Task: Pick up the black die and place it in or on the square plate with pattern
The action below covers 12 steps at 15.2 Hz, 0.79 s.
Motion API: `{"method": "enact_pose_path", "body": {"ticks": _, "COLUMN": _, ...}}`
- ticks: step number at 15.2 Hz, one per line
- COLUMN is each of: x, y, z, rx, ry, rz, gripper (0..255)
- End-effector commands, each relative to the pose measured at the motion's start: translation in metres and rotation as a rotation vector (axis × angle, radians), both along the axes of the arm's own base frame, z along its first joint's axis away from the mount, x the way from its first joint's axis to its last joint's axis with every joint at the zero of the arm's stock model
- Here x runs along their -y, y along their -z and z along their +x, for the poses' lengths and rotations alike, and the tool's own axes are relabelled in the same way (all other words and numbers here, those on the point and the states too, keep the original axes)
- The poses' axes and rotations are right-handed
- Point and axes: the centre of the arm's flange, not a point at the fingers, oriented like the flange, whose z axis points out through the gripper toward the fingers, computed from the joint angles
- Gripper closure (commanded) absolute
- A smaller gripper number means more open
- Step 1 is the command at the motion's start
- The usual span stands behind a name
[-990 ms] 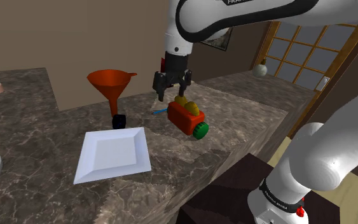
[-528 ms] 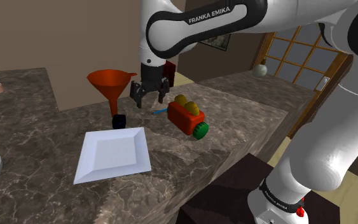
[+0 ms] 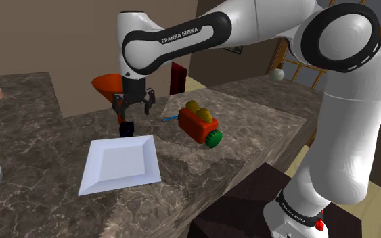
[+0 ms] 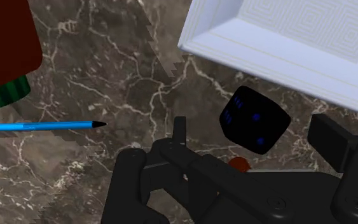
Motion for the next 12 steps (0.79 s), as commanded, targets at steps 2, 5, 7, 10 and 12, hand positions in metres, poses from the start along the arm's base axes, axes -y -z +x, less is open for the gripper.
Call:
{"method": "enact_pose_path", "body": {"ticks": 2, "x": -0.022, "y": 0.024, "z": 0.028, "rx": -0.002, "ry": 0.005, "rz": -0.006, "gripper": 0}}
{"method": "enact_pose_path", "body": {"ticks": 5, "x": -0.023, "y": 0.035, "z": 0.03, "rx": -0.001, "ry": 0.005, "rz": -0.007, "gripper": 0}}
{"method": "enact_pose_path", "body": {"ticks": 7, "x": -0.023, "y": 0.046, "z": 0.03, "rx": -0.001, "ry": 0.005, "rz": -0.007, "gripper": 0}}
{"method": "enact_pose_path", "body": {"ticks": 10, "x": -0.023, "y": 0.065, "z": 0.03, "rx": -0.001, "ry": 0.005, "rz": -0.007, "gripper": 0}}
{"method": "enact_pose_path", "body": {"ticks": 12, "x": -0.023, "y": 0.065, "z": 0.03, "rx": -0.001, "ry": 0.005, "rz": -0.007, "gripper": 0}}
